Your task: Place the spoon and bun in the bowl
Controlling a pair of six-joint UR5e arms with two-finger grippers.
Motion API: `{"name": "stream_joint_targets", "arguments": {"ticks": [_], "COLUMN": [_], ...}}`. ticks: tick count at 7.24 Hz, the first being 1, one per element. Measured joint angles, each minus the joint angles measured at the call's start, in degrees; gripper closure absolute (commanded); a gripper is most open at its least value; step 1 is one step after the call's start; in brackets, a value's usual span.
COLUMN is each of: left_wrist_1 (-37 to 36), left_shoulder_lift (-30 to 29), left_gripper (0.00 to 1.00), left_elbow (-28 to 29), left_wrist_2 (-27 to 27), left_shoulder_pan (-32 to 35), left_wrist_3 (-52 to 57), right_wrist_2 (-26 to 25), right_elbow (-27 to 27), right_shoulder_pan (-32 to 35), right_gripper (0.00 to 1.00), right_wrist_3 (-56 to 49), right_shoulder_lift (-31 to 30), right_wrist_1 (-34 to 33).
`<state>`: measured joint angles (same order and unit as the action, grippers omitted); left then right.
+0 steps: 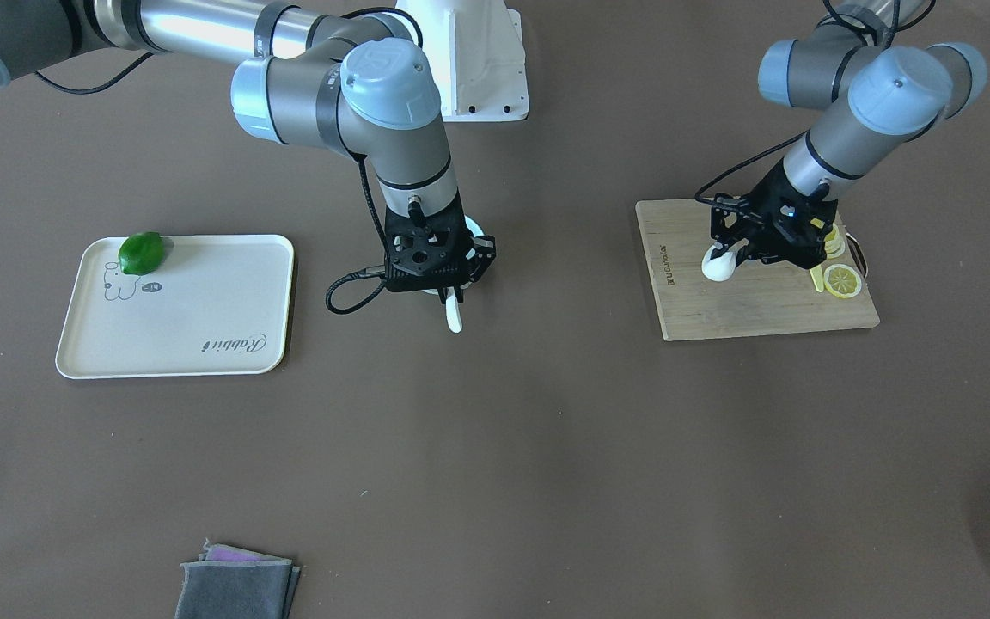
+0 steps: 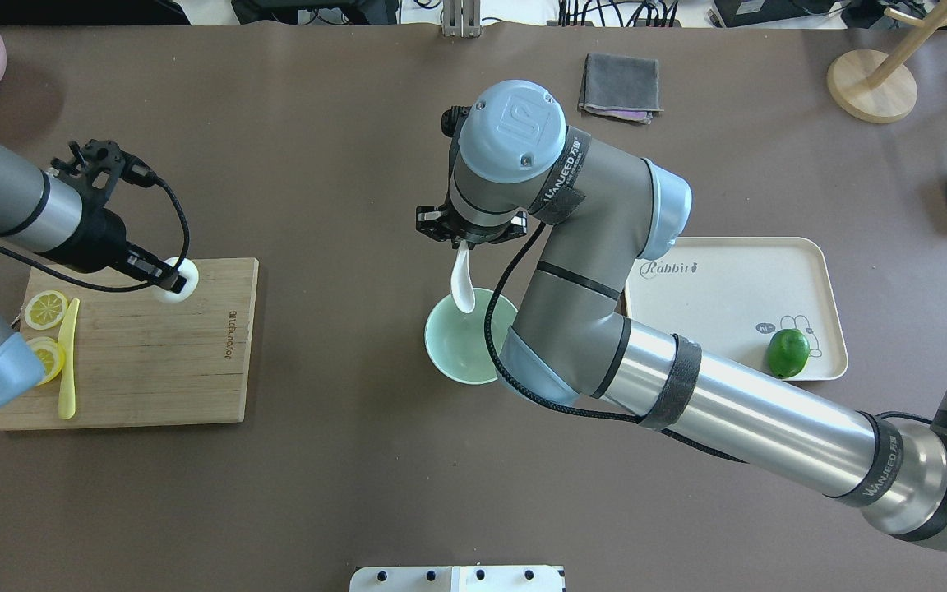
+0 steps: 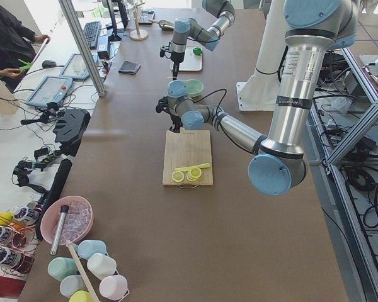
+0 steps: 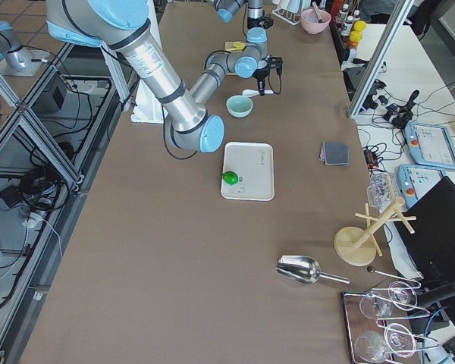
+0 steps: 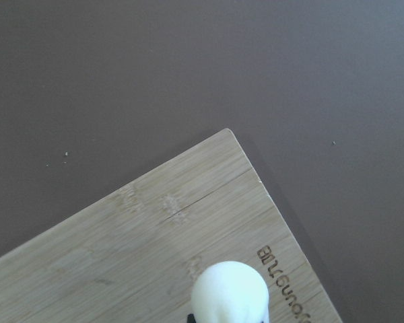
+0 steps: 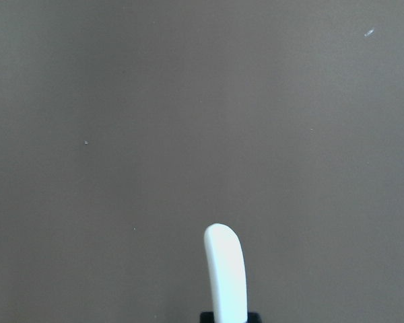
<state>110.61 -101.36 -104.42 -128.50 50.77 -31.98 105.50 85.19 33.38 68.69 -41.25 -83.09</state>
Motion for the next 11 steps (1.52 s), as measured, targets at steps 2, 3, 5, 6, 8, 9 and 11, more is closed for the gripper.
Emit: {"name": "stream_joint_targets", "arguments": {"ticks": [2, 3, 5, 6, 8, 9, 11], "left_wrist_1": [-6.7, -9.6, -11.9, -12.2, -12.3, -12.3, -12.5], "left_shoulder_lift": [-4.8, -6.5, -7.9, -8.0, -8.1, -8.1, -8.5], "left_gripper": [1.00, 1.00, 1.00, 1.00, 1.00, 1.00, 1.00], "left_elbow": [-0.7, -1.2, -1.3, -1.3, -1.3, -1.3, -1.3], "left_wrist_2": [-3.0, -3.4, -3.5, -3.6, -3.5, -3.5, -3.5], "left_shoulder_pan": [3.1, 3.7, 4.2, 4.2, 4.3, 4.4, 4.4], "left_wrist_3": [0.0, 0.0, 0.0, -0.1, -0.2, -0.3, -1.1], "right_wrist_2": [-0.8, -0.8, -0.5, -0.3, -0.2, -0.3, 0.1], "right_elbow": [-1.7, -1.8, -0.5, 0.8, 2.2, 2.4, 3.7], "right_shoulder_pan": [-0.8, -1.3, -1.9, -2.2, -2.9, -3.2, -3.5], "right_gripper": [1.00, 1.00, 1.00, 1.00, 0.01, 0.00, 0.00], "right_wrist_3": [-0.5, -0.5, 0.1, 0.3, 0.5, 0.5, 0.5], "right_shoulder_lift": [-0.6, -0.8, -0.9, -1.4, -2.4, -2.8, -3.1], "right_wrist_1": [0.7, 0.7, 0.3, -0.2, -0.9, -1.1, -2.7]}}
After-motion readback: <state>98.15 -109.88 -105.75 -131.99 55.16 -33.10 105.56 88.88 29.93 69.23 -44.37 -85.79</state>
